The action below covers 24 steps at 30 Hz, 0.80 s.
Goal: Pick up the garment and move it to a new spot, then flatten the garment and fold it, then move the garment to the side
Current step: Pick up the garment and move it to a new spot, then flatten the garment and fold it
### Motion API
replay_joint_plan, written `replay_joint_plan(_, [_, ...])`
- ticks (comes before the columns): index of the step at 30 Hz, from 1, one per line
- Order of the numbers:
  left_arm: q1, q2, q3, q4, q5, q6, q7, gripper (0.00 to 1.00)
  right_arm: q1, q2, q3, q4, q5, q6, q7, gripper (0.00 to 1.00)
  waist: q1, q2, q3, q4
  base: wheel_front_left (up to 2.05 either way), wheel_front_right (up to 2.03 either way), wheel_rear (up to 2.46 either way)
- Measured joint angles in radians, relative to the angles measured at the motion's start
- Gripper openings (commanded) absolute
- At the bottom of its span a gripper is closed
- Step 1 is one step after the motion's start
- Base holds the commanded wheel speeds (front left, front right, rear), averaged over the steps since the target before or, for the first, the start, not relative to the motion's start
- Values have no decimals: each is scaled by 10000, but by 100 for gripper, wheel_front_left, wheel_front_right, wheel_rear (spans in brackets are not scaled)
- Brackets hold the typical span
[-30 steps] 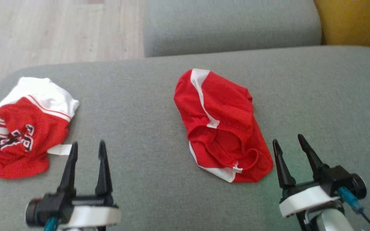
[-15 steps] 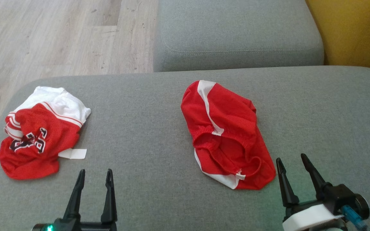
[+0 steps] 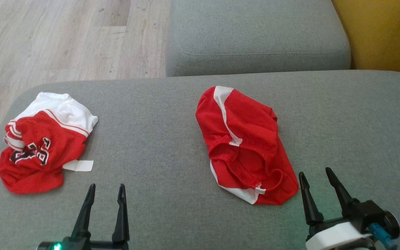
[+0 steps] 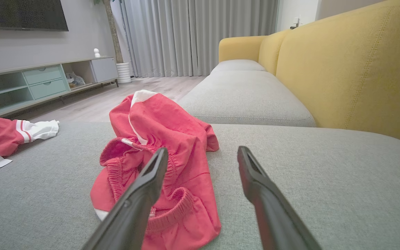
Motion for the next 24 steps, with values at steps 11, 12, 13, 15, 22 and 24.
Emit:
replay_joint_plan(11, [13, -2, -65, 25, 84, -2, 0, 100, 0, 2, -19, 4, 0, 0, 0, 100, 0, 0, -51, -54, 0, 0, 0])
replay_joint_plan(12, [15, -2, -67, 25, 84, -2, 0, 100, 0, 2, -17, 4, 0, 0, 0, 100, 0, 0, -53, -60, 0, 0, 0])
replay_joint_plan(13, [18, -2, -69, 27, 86, -4, 0, 100, 0, 2, -17, 4, 0, 0, 0, 100, 0, 0, -53, -67, 0, 0, 0])
replay_joint_plan(15, [24, -2, -79, 33, 88, -6, 0, 100, 0, 2, -15, 4, 0, 0, 0, 100, 0, 0, -49, -78, 0, 0, 0])
replay_joint_plan(22, [29, -2, -125, 94, 190, -17, 0, 100, 0, 2, -12, 8, 2, 0, 0, 100, 0, 0, -54, -68, 0, 0, 0])
replay_joint_plan(24, [30, -2, -148, 107, 207, -17, 0, 100, 0, 2, -12, 12, 6, 0, 0, 100, 0, 0, -59, -59, 0, 0, 0])
